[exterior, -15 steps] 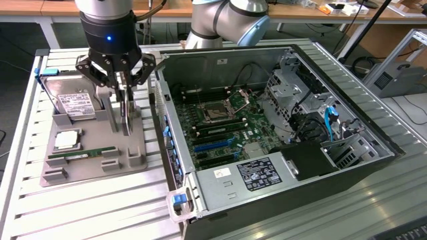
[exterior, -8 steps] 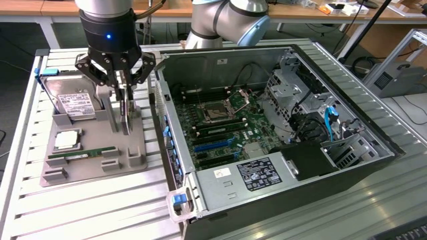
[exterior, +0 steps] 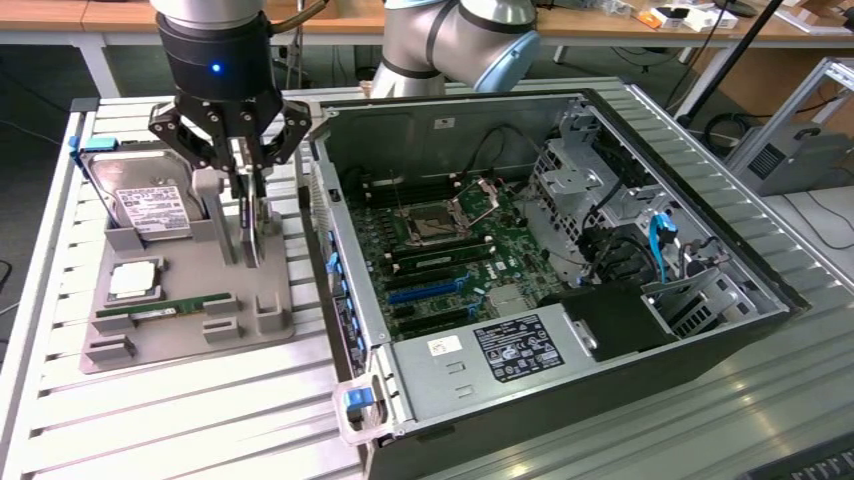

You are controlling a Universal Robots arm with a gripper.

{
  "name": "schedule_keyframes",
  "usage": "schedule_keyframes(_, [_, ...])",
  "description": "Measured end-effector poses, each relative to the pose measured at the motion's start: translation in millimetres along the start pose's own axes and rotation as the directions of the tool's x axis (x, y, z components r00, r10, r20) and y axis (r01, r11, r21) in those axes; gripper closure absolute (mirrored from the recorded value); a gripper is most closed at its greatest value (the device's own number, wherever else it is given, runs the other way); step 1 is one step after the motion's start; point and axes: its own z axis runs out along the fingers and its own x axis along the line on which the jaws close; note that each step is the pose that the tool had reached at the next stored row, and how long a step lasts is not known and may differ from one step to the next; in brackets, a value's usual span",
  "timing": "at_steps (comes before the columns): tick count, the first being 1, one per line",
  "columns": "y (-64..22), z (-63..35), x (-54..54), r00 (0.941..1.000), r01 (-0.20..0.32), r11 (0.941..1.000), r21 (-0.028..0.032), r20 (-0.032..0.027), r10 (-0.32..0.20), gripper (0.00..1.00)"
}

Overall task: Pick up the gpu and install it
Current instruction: 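Pick up the gpu and move the gpu toward the slot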

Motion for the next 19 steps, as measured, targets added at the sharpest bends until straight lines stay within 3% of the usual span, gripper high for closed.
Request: schedule_keyframes(19, [0.0, -10.4, -0.1, 1.0000, 0.000, 1.0000, 0.0000, 0.0000, 0.000, 0.73])
